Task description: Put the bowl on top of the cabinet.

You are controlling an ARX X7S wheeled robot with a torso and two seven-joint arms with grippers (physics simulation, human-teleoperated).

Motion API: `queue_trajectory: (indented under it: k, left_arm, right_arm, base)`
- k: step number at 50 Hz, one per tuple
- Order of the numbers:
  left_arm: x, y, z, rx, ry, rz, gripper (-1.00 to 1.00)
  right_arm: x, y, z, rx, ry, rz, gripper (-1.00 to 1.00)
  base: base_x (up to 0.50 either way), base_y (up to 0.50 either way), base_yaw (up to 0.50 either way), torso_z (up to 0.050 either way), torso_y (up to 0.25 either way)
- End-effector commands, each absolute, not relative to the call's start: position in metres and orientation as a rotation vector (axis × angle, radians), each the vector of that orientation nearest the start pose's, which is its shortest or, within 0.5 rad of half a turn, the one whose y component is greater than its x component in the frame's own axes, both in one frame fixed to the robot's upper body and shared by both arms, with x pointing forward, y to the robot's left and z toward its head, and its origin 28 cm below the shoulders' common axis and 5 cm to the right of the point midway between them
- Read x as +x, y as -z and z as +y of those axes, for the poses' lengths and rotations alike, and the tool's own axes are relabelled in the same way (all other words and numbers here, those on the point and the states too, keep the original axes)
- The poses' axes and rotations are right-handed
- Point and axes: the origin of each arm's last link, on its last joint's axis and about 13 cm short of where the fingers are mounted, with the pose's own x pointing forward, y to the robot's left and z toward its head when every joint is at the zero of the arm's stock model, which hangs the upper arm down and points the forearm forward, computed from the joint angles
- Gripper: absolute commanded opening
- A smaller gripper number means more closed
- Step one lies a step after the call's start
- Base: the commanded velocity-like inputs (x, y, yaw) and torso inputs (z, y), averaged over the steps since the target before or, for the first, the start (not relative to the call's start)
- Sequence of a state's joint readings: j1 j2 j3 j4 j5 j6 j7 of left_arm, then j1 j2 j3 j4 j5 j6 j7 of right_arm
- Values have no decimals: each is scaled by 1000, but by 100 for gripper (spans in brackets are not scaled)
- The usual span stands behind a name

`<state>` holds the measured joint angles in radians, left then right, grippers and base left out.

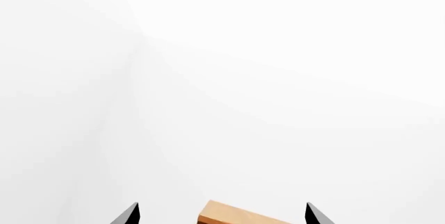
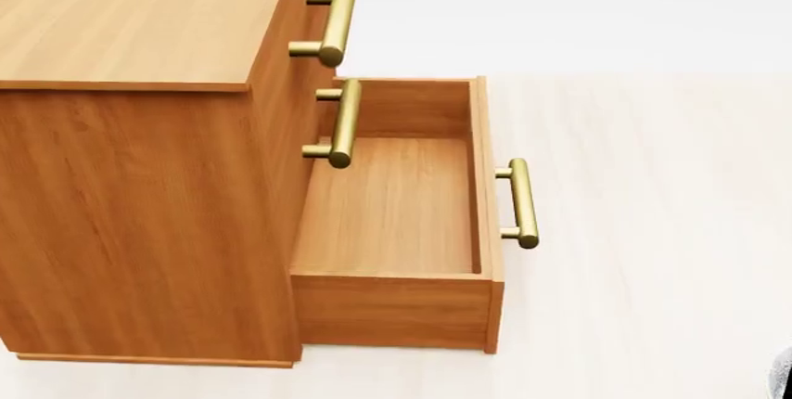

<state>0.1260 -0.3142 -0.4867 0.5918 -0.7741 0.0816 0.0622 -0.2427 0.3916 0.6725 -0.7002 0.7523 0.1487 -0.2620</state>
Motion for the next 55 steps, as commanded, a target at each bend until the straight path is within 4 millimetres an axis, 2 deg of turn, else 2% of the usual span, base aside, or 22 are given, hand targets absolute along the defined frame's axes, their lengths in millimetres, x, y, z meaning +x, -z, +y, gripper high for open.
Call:
queue_trajectory:
  k: [1, 25, 34, 39, 47, 55]
  left_arm:
    - [160, -156, 322, -260, -71, -706, 100]
    - [160, -156, 322, -261, -68, -708, 100]
    - [160, -156, 322, -262, -66, -707, 100]
    - [160, -155, 322, -262, -66, -707, 100]
    - [161, -155, 321, -264, -61, -704, 100]
    - [161, -157, 320, -265, -45, -704, 100]
  right_arm:
    - [132, -165, -233, 12, -92, -525, 100]
    - [133, -165, -231, 10, -132, -502, 100]
    - [139, -175, -235, -1, -107, -499, 100]
    - [144, -187, -242, -58, -149, -464, 100]
    - [162, -214, -269, -133, -168, -298, 100]
    - [173, -234, -292, -170, -172, -212, 100]
  base:
    - [500, 0, 0, 0, 0]
    - [500, 0, 0, 0, 1]
    - [294, 0, 0, 0, 0]
    - [0, 0, 0, 0, 0]
    - [0, 0, 0, 0, 0]
    - [0, 0, 0, 0, 0]
